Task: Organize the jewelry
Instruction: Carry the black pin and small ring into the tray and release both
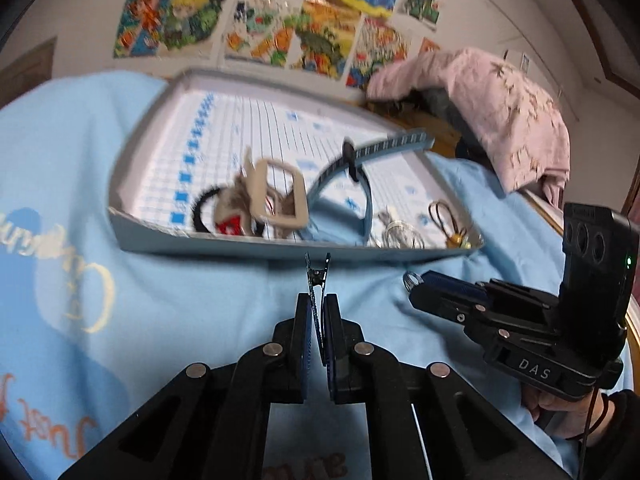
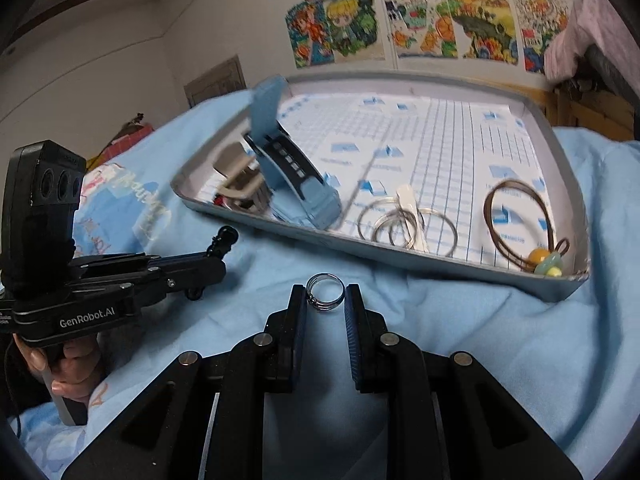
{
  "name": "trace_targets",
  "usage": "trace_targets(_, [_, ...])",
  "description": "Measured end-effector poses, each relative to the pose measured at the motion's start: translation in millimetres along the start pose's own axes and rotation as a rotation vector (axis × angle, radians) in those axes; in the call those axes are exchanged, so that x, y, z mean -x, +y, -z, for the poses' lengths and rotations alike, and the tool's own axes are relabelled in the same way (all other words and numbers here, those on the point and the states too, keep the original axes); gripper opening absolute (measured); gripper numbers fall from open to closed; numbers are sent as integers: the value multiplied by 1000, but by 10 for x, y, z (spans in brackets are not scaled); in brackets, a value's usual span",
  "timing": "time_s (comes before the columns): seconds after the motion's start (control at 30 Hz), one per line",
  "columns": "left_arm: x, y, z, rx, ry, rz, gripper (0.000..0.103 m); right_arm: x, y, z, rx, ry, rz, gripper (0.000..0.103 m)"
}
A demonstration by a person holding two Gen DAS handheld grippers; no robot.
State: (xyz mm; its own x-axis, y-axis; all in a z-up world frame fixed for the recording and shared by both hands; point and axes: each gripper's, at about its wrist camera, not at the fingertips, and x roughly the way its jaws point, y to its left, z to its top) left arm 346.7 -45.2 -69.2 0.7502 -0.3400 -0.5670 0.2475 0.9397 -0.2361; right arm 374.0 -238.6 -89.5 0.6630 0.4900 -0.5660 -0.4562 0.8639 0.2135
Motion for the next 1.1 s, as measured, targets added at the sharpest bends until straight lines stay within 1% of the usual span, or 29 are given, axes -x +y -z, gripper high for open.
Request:
trace_targets(0.07, [98, -15, -32, 0, -49, -2, 6, 52, 13, -13, 10, -28, -9, 17])
trace_targets(0.13, [151, -44, -62, -11, -79, -11, 6, 88, 18, -37, 13, -55, -16, 17])
trace_targets(0.27, [172, -124, -127, -41, -115, -27, 6, 138, -11, -79, 2, -105, -13, 17])
trace_targets(0.37, [129, -160, -209, -55, -134, -54, 6, 177, -34, -140, -6, -148, 15, 17])
trace_targets(0.5, [158, -34, -277, 12, -180, -96, 6, 123, -106, -239, -35, -170, 71, 17])
trace_targets(0.67, [181, 178, -315, 88, -225, -171, 6, -52, -148, -347, -43, -177, 83, 17])
trace_targets(0.83, [67, 333, -404, 118, -233, -274, 6, -248, -115, -417, -31, -184, 94, 17])
trace_targets(0.93, [-20, 388, -456, 120, -210, -293, 6, -354, -101, -410, -15, -156, 87, 17])
trace_targets(1.1, [-234, 426, -464, 102, -132, -310, 6, -437, -114, -396, -26, -136, 86, 17])
